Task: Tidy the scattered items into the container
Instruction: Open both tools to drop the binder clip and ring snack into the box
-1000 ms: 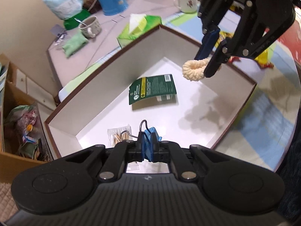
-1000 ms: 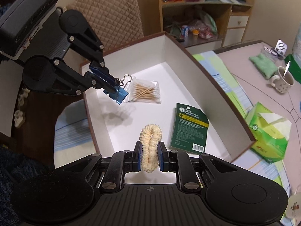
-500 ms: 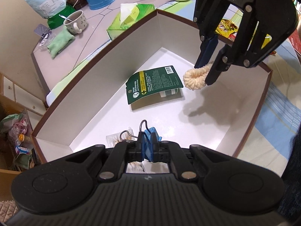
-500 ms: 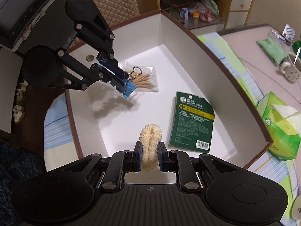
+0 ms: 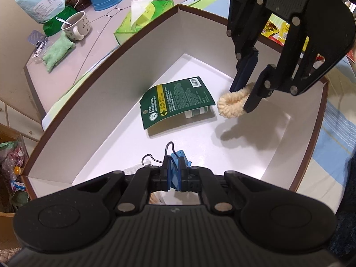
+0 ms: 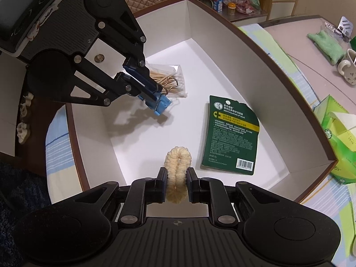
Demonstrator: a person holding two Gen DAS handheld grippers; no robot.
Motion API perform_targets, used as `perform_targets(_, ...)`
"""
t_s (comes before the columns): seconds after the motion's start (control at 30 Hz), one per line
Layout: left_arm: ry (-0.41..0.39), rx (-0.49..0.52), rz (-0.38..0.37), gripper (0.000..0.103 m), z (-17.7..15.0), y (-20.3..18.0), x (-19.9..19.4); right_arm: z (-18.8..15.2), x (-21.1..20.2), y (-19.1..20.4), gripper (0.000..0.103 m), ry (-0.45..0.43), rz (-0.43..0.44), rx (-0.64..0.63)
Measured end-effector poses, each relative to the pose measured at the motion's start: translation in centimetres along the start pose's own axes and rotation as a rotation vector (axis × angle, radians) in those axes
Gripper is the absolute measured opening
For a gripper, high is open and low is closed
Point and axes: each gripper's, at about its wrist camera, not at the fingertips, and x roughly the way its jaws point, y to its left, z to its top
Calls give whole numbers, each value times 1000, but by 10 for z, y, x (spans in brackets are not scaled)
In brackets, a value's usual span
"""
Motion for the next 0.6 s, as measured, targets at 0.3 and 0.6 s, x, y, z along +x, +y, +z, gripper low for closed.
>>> perform_targets(0.3, 3, -3, -16, 9, 0, -3, 3, 1, 4, 0, 19, 1, 12, -5)
perform_targets(0.6, -13, -23, -2, 32, -3, -3, -7, 1, 1, 13, 100, -37, -49, -47)
